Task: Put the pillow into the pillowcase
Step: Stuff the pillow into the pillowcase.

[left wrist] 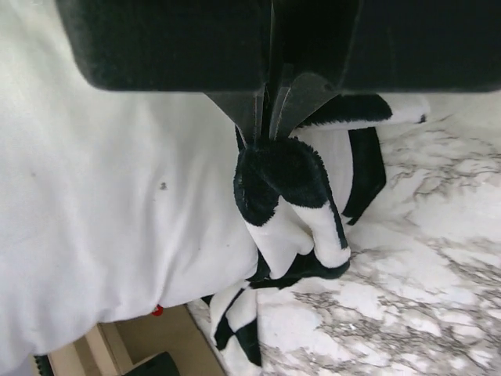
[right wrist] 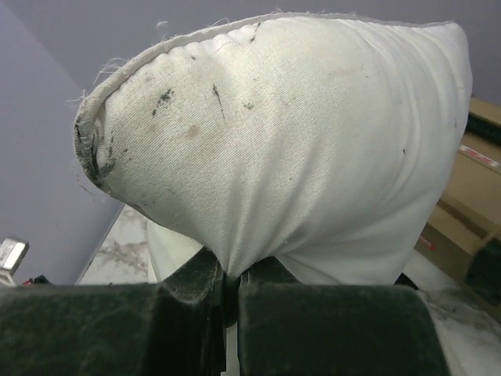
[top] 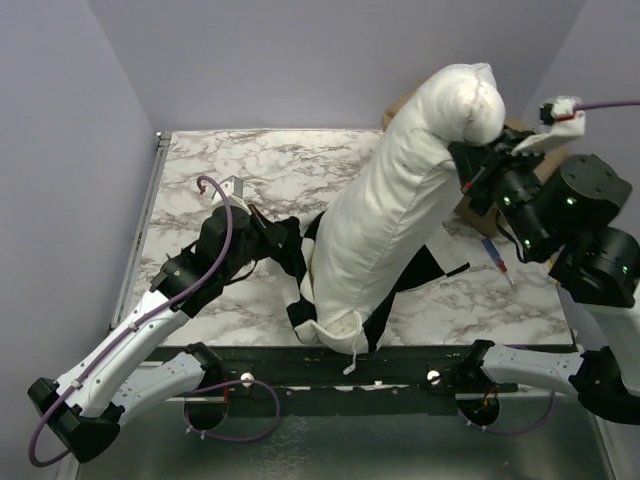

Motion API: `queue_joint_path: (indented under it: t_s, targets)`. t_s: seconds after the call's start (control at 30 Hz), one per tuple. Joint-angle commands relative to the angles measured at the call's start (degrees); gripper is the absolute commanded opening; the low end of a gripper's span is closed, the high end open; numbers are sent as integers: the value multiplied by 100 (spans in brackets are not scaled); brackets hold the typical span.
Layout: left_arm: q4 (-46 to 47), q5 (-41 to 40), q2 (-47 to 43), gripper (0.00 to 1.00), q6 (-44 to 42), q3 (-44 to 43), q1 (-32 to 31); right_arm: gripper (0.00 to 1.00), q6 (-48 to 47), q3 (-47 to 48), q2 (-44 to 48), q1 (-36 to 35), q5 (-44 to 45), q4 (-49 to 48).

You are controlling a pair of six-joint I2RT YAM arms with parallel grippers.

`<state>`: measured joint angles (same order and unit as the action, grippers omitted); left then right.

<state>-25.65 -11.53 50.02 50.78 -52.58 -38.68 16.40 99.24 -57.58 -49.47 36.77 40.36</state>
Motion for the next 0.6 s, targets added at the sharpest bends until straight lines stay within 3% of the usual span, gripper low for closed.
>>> queue_joint_path:
  t_s: [0.0,0.17,0.33,0.47,0.57]
  targets:
    - [-1025,-632,-84,0,-591,-816,48,0,-637,448,-785,-1,-1662,-579]
    - [-1142,-728,117,0,-777,-1780,56,0,-785,898,-1755,-1,-4175,-552]
    - [-1135,-983,44,0,-824,-1814,54,0,-512,231,-2069,-1,-6595,-996]
    - [-912,-1114,-258,0,-613,-1197,63,4,-20,-957,-1471,-1,-7004,-2067]
    - [-607,-1123,-485,0,-424,-978,71,1,-90,-1078,-1398,-1,-7186,-1681]
